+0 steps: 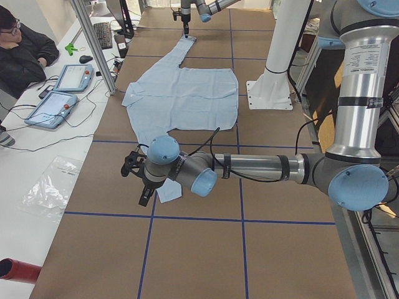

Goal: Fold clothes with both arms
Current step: 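Lower the right gripper onto the cuff of the sleeve nearest it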

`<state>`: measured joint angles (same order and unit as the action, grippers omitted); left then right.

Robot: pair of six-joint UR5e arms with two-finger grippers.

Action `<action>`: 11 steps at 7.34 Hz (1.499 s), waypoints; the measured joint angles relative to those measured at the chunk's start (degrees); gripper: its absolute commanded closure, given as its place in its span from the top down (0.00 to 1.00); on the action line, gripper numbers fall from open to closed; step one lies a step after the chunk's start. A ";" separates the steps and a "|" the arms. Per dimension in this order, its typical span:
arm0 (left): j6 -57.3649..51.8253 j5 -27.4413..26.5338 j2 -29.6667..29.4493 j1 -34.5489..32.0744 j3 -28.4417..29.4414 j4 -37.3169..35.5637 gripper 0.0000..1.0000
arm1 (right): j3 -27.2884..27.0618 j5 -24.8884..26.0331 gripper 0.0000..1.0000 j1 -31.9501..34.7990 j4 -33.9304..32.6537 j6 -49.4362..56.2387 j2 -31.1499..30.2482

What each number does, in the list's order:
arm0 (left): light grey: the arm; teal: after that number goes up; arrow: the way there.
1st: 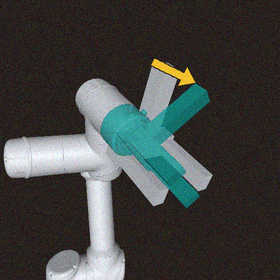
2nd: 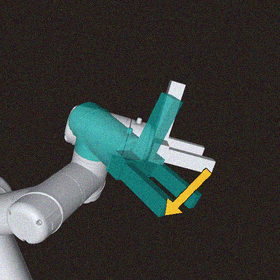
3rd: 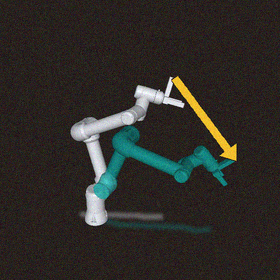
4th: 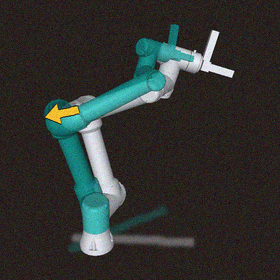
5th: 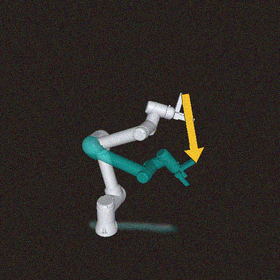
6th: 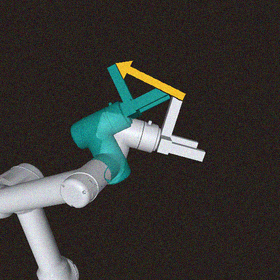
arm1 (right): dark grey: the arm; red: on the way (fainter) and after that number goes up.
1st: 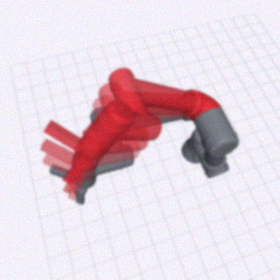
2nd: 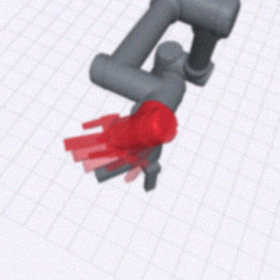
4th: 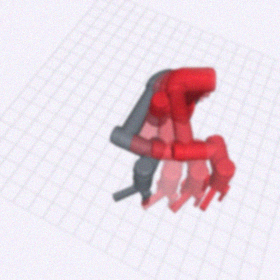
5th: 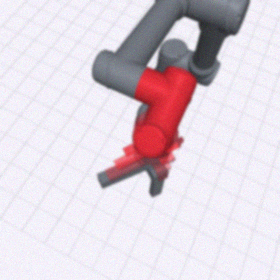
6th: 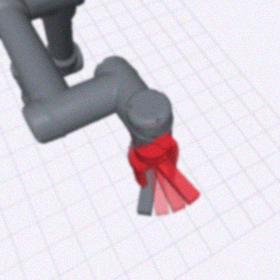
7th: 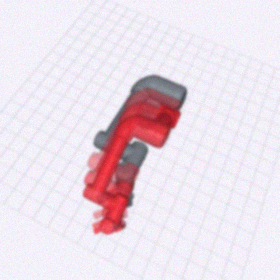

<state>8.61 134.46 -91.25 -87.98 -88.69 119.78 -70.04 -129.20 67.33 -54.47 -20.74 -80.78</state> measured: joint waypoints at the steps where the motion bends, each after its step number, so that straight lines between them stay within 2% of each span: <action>1: 0.12 0.01 -0.03 0.00 -0.04 0.01 1.00 | 0.14 0.04 0.62 0.07 -0.02 0.05 -0.02; 4: 0.18 0.05 -0.06 0.00 -0.07 0.02 1.00 | 1.63 0.32 0.58 0.25 -0.29 0.10 1.11; 6: 0.24 0.02 -0.23 0.00 -0.13 0.02 1.00 | 1.88 0.41 0.45 0.39 -1.07 0.16 1.76; 9: 0.27 0.05 -0.39 0.00 -0.09 0.02 1.00 | 1.98 0.38 0.43 0.43 -1.28 0.17 1.99; 11: 0.27 0.06 -0.41 0.00 -0.08 0.02 1.00 | 2.01 0.37 0.28 0.43 -1.27 0.17 1.97</action>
<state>8.88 134.52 -91.67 -87.98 -88.77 119.79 -68.03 -128.83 67.76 -55.74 -20.57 -78.81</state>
